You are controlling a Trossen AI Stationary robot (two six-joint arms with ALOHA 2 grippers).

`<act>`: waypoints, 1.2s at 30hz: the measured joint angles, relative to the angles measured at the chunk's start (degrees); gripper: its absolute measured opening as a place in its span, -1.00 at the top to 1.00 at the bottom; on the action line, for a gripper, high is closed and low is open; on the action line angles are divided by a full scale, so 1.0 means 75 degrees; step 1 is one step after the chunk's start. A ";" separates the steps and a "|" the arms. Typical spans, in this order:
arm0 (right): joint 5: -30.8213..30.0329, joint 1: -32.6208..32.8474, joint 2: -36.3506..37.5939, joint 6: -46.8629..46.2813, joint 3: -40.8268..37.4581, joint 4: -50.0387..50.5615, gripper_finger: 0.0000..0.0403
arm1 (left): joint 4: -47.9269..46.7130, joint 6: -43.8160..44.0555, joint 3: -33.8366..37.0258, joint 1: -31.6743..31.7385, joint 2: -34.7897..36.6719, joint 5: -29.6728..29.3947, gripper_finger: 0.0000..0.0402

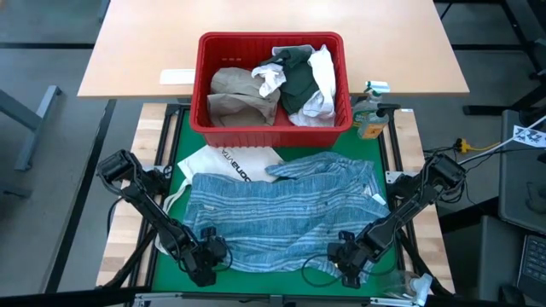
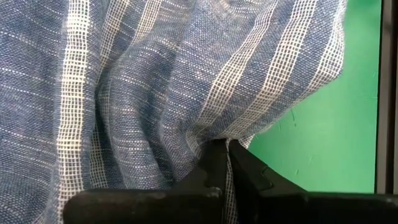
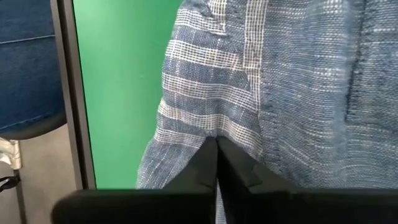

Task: Fold Laundry from Bin
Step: Fold the blue polo shirt

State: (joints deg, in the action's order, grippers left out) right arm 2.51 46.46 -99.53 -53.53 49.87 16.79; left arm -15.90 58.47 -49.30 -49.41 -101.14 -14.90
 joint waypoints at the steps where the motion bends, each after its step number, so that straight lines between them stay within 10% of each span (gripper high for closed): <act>1: -0.0048 0.0003 0.0000 0.0001 0.0000 -0.0007 0.94 | 0.0006 0.0002 0.0000 0.0000 0.0001 -0.0019 1.00; 11: 0.0121 -0.0015 -0.0023 0.0004 0.0262 0.0024 0.95 | 0.0047 0.0002 0.0009 0.0000 0.0105 -0.0050 1.00; 24: 0.1963 -0.0014 -0.0035 -0.0010 0.0814 0.0137 0.20 | 0.0049 0.0002 0.0006 -0.0003 0.0108 -0.0075 1.00; 36: 0.2252 0.0159 -0.0020 -0.0017 0.1667 0.1781 0.18 | 0.0064 -0.0004 0.0006 -0.0003 0.0111 -0.0084 1.00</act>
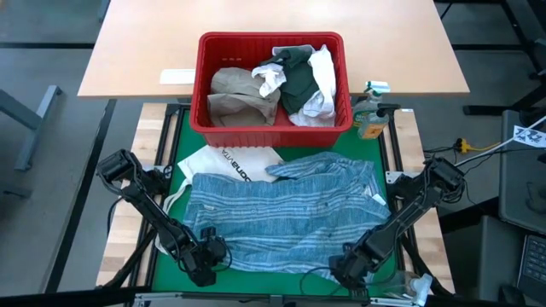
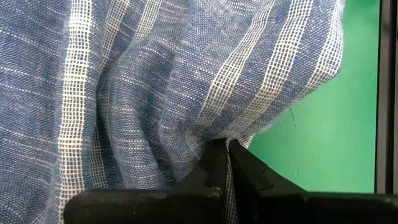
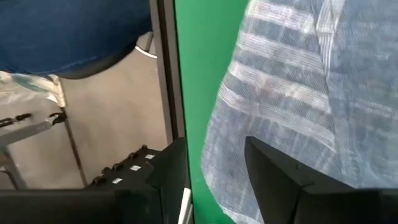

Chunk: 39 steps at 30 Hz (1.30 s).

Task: Fold Laundry from Bin
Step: Fold the blue polo shirt

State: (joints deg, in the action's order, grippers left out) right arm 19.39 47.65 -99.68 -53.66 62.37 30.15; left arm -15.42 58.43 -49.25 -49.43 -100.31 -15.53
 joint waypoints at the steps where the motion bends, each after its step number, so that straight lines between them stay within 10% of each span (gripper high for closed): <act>1: -0.0121 0.0081 0.0000 -0.0001 -0.0013 0.0016 0.18 | 0.0000 0.0003 0.0000 0.0000 0.0000 0.0000 1.00; 13: -0.1697 0.0818 -0.0053 0.0009 -0.0224 0.0017 0.18 | 0.0003 0.0003 -0.0004 0.0000 0.0000 -0.0009 1.00; 32: -0.1261 0.0643 -0.0577 0.0562 -0.0216 -0.0206 0.19 | 0.0006 -0.0003 -0.0006 -0.0003 0.0000 -0.0053 1.00; 39: -0.1453 0.0643 -0.0589 0.0697 -0.0221 -0.0189 0.51 | 0.0012 -0.0003 -0.0006 -0.0003 0.0000 -0.0132 1.00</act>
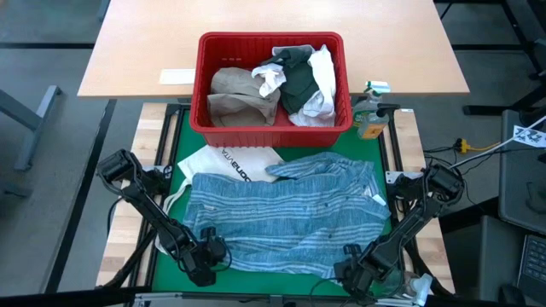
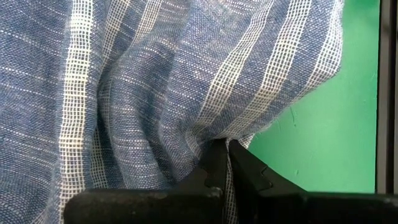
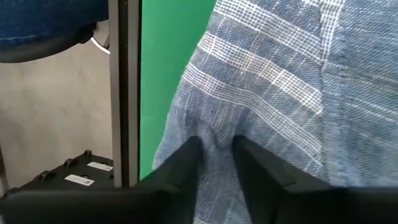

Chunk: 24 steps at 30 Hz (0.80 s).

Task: Fold Laundry from Bin
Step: Fold the blue polo shirt

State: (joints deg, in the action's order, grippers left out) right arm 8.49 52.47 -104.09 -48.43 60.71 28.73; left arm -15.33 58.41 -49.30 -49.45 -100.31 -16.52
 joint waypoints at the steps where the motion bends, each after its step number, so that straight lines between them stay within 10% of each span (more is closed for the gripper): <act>1: -0.0025 0.0000 0.0000 0.0045 -0.0003 0.0003 0.58 | 0.0015 0.0003 0.0003 0.0000 0.0000 -0.0090 1.00; 7: -0.0108 -0.0015 -0.0006 0.0064 -0.0003 0.0103 0.96 | 0.0248 -0.0007 0.0023 0.0007 -0.0016 -0.0355 1.00; 24: 0.0477 -0.0003 0.0079 0.0597 0.2360 0.2725 0.98 | -0.1363 -0.0009 -0.1409 -0.0173 0.0733 0.1735 1.00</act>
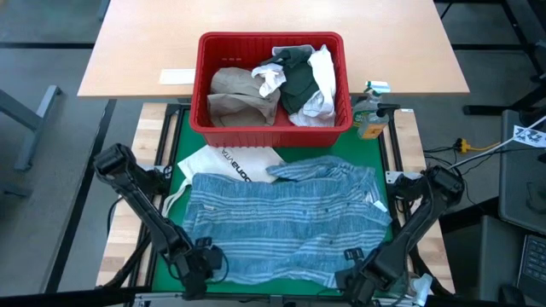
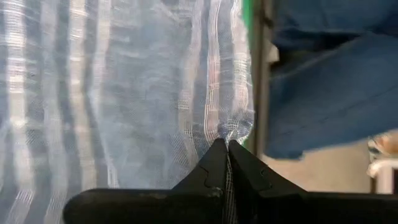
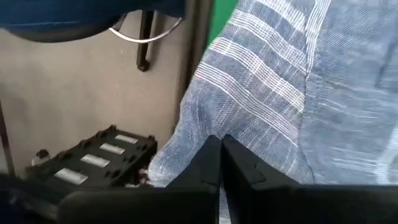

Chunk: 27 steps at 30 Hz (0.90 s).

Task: Fold Laundry from Bin
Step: Fold the blue polo shirt

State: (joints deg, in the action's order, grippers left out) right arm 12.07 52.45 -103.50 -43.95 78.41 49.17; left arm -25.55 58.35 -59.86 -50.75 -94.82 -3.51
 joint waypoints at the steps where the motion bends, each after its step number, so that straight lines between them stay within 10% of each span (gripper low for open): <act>1: -0.0083 0.0003 0.0003 0.0117 0.0236 0.0315 0.98 | -0.0304 0.0000 -0.0182 -0.0015 0.0002 0.0005 1.00; 15: -0.4131 -0.0200 0.0017 -0.1115 0.1378 0.5514 0.97 | -0.6339 0.2783 -0.1907 -0.0027 0.0007 -0.3089 1.00; 27: -0.5018 -0.1456 0.0302 -0.1304 -0.1021 0.5346 0.97 | -0.6939 0.4025 -0.0627 0.0522 0.0007 -0.3340 1.00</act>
State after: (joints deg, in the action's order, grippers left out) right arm -25.57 41.52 -101.24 -53.74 70.75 89.27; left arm -77.60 88.53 -64.57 -46.83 -94.76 -28.56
